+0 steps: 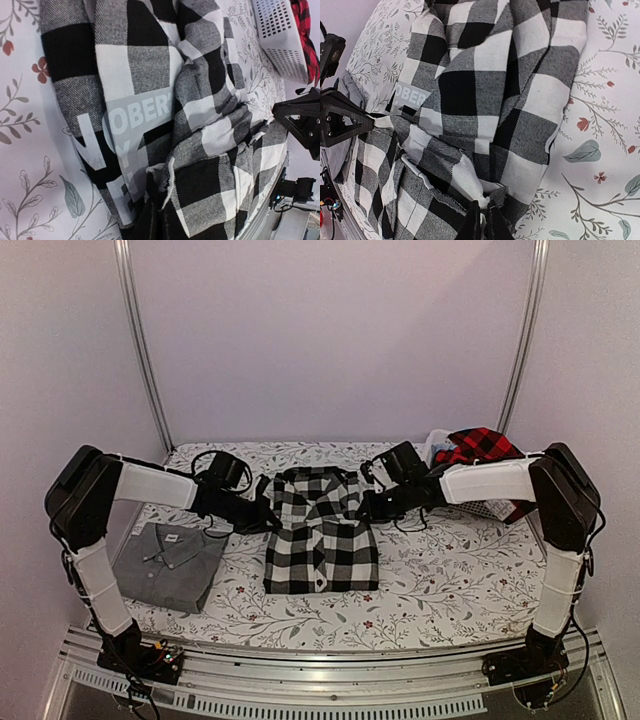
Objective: Fold and stack the long sleeve shirts
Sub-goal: Smooth out the 2/3-rectangle-folded shirt at the center of the board.
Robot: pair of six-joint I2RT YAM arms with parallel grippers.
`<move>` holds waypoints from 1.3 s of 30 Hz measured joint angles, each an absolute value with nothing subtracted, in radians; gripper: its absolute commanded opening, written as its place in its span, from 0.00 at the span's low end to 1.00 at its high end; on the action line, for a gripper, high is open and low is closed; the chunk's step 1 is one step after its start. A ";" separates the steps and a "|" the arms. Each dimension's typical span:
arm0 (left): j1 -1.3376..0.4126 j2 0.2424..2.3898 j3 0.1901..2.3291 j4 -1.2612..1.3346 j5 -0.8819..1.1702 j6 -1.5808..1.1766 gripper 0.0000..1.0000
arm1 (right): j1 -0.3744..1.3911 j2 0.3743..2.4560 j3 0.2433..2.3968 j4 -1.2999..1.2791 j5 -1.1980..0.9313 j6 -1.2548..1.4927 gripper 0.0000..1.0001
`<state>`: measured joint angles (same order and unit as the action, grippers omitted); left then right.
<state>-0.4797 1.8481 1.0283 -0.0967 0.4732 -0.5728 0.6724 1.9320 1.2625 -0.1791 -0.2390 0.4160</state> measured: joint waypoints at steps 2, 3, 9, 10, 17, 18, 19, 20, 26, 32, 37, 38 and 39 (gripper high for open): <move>-0.480 1.843 1.029 -0.097 0.469 -0.568 0.00 | 0.681 1.933 1.284 -0.188 -0.231 0.406 0.02; -0.480 1.839 1.029 -0.097 0.464 -0.568 0.00 | 0.686 1.933 1.293 -0.193 -0.225 0.403 0.01; -0.480 1.772 1.029 -0.093 0.435 -0.553 0.00 | 0.706 1.933 1.337 -0.202 -0.192 0.376 0.00; -0.480 1.763 1.029 -0.088 0.428 -0.551 0.00 | 0.707 1.933 1.345 -0.204 -0.187 0.373 0.00; -0.476 1.835 1.051 -0.073 0.400 -0.549 0.00 | 0.695 2.019 1.437 -0.209 -0.152 0.356 0.07; -0.477 1.866 1.065 -0.072 0.396 -0.549 0.00 | 0.692 2.037 1.446 -0.212 -0.146 0.355 0.13; -0.476 1.889 1.070 -0.071 0.393 -0.550 0.00 | 0.689 2.053 1.451 -0.221 -0.139 0.355 0.21; -0.476 1.903 1.071 -0.071 0.391 -0.550 0.00 | 0.686 2.067 1.454 -0.231 -0.131 0.351 0.32; -0.473 1.923 1.072 -0.072 0.380 -0.554 0.00 | 0.679 2.081 1.454 -0.290 -0.064 0.333 0.60; -0.473 1.923 1.072 -0.072 0.380 -0.554 0.00 | 0.680 2.082 1.461 -0.318 -0.073 0.308 0.53; -0.473 1.923 1.073 -0.072 0.381 -0.554 0.00 | 0.692 2.092 1.500 -0.347 -0.095 0.286 0.28; -0.473 1.923 1.073 -0.073 0.380 -0.554 0.00 | 0.696 2.092 1.505 -0.351 -0.096 0.283 0.23; -0.473 1.923 1.073 -0.073 0.380 -0.554 0.00 | 0.702 2.092 1.512 -0.359 -0.096 0.281 0.17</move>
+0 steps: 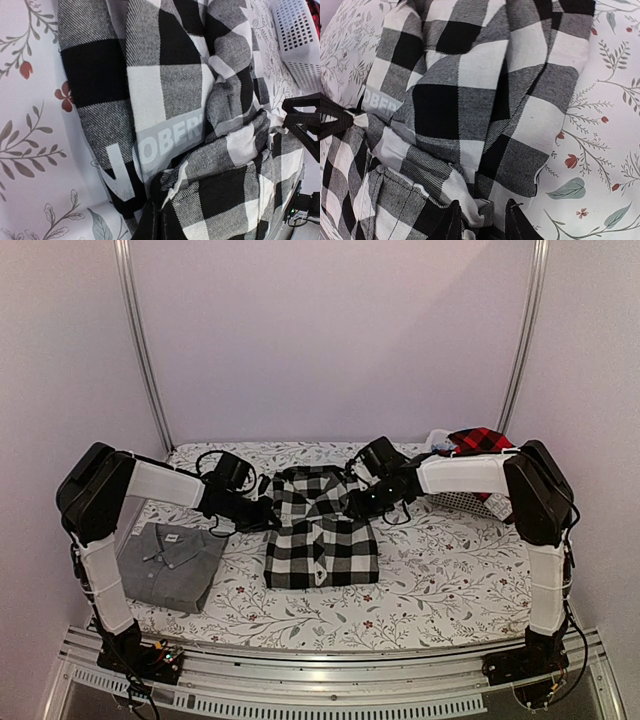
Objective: Fold and stack the long sleeve shirts
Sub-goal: Smooth out the 2/3-rectangle-folded shirt at the center of the board.
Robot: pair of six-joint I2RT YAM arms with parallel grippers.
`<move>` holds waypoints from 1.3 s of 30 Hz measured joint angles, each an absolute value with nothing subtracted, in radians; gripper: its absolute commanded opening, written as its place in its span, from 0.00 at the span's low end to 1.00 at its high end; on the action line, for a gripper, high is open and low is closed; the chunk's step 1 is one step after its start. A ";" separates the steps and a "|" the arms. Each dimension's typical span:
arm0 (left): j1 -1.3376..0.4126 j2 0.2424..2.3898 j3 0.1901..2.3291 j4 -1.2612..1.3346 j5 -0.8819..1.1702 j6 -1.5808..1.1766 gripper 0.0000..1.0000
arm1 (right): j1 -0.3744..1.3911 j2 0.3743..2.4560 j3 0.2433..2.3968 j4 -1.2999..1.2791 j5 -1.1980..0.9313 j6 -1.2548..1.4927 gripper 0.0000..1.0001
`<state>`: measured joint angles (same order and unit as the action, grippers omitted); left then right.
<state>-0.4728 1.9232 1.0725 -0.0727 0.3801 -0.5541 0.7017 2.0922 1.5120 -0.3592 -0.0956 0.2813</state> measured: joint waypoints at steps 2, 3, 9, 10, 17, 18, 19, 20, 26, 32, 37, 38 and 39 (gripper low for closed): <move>-0.473 1.923 1.073 -0.073 0.381 -0.554 0.00 | 0.715 2.092 1.524 -0.368 -0.095 0.275 0.09; -0.473 1.923 1.073 -0.073 0.380 -0.554 0.00 | 0.720 2.092 1.529 -0.369 -0.094 0.269 0.07; -0.472 1.922 1.073 -0.074 0.375 -0.554 0.01 | 0.737 2.092 1.533 -0.364 -0.080 0.249 0.00; -0.471 1.921 1.073 -0.075 0.373 -0.553 0.06 | 0.737 2.092 1.533 -0.360 -0.075 0.245 0.00; -0.470 1.890 1.073 -0.097 0.327 -0.549 0.42 | 0.733 2.096 1.561 -0.344 -0.041 0.242 0.13; -0.471 1.877 1.073 -0.103 0.313 -0.548 0.42 | 0.733 2.096 1.566 -0.343 -0.036 0.244 0.17; -0.472 1.862 1.073 -0.112 0.296 -0.544 0.42 | 0.733 2.096 1.570 -0.344 -0.031 0.242 0.21; -0.477 1.840 1.075 -0.125 0.273 -0.543 0.42 | 0.733 2.096 1.572 -0.344 -0.023 0.248 0.26; -0.546 1.751 1.159 -0.181 0.137 -0.522 0.34 | 0.723 2.096 1.572 -0.359 0.021 0.272 0.41; -0.656 1.767 1.214 -0.165 0.220 -0.516 0.27 | 0.698 2.072 1.538 -0.369 0.052 0.292 0.43; -0.691 1.870 1.215 -0.092 0.362 -0.550 0.26 | 0.690 1.985 1.475 -0.382 0.065 0.307 0.44; -0.693 1.898 1.216 -0.079 0.382 -0.558 0.25 | 0.691 1.964 1.463 -0.382 0.066 0.311 0.44; -0.693 1.925 1.218 -0.070 0.394 -0.566 0.25 | 0.691 1.949 1.456 -0.382 0.066 0.316 0.44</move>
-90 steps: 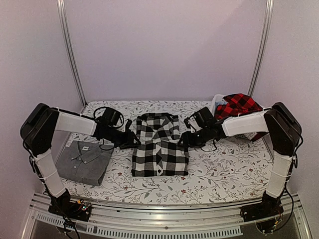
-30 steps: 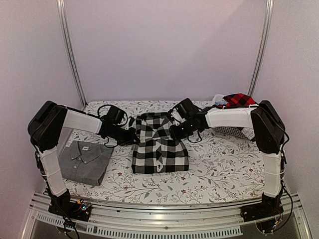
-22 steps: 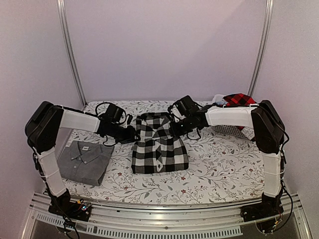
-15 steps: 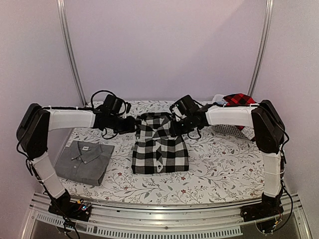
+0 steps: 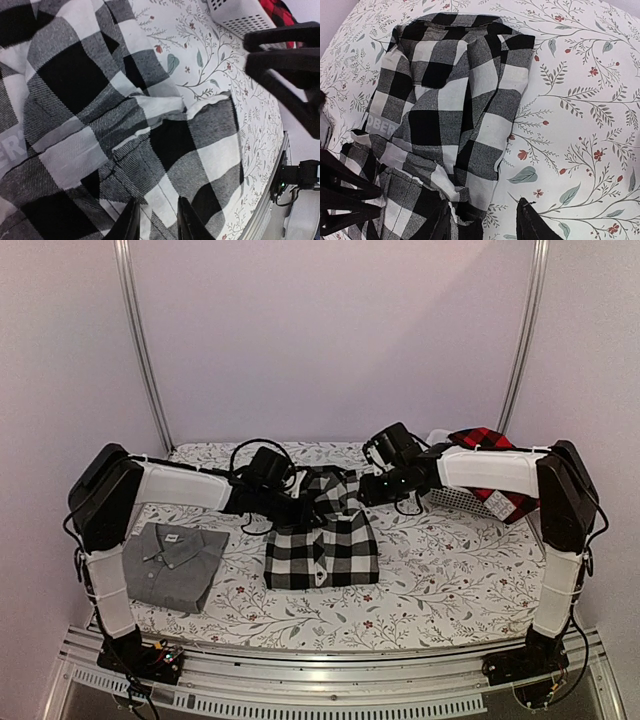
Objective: Fold and stack the long sleeve shirts
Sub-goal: Smooth out the 2/3-rectangle-folded shirt at the center of the board.
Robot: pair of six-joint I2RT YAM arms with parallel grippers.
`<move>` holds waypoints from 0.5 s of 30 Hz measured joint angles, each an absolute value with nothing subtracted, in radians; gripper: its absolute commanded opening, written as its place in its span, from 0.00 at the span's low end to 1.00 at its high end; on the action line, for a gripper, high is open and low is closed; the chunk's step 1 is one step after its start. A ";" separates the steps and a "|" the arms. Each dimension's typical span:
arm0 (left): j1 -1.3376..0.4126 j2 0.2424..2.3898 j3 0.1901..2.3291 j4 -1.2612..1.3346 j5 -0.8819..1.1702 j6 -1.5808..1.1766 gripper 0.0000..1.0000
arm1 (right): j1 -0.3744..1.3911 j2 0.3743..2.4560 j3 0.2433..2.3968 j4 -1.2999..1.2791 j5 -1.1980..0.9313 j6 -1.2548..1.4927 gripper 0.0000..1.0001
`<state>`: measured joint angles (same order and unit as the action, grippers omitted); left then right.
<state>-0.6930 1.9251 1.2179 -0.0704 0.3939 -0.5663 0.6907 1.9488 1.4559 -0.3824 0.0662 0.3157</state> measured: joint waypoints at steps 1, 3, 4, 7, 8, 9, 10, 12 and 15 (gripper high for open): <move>-0.691 1.953 1.222 -0.064 0.404 -0.574 0.25 | 0.691 1.934 1.448 -0.381 0.066 0.319 0.44; -0.686 2.006 1.233 -0.056 0.421 -0.589 0.25 | 0.691 1.906 1.430 -0.381 0.058 0.325 0.44; -0.681 2.036 1.241 -0.053 0.427 -0.598 0.25 | 0.692 1.893 1.419 -0.381 0.049 0.326 0.44; -0.664 2.098 1.258 -0.039 0.448 -0.618 0.26 | 0.707 1.864 1.386 -0.376 0.035 0.325 0.45; -0.657 2.107 1.264 -0.035 0.461 -0.622 0.26 | 0.715 1.860 1.379 -0.375 0.030 0.323 0.45; -0.652 2.111 1.273 -0.034 0.463 -0.626 0.26 | 0.724 1.858 1.374 -0.374 0.021 0.321 0.45; -0.649 2.114 1.279 -0.034 0.463 -0.628 0.26 | 0.735 1.858 1.369 -0.373 0.013 0.319 0.45; -0.639 2.124 1.290 -0.033 0.464 -0.628 0.26 | 0.757 1.860 1.362 -0.373 -0.004 0.316 0.44; -0.629 2.130 1.294 -0.024 0.466 -0.628 0.26 | 0.780 1.885 1.362 -0.357 -0.026 0.314 0.45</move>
<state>-0.6292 2.1300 1.2942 -0.0238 0.4660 -0.6281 0.7799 1.8851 1.3617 -0.3573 -0.0261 0.3138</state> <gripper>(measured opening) 0.258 0.446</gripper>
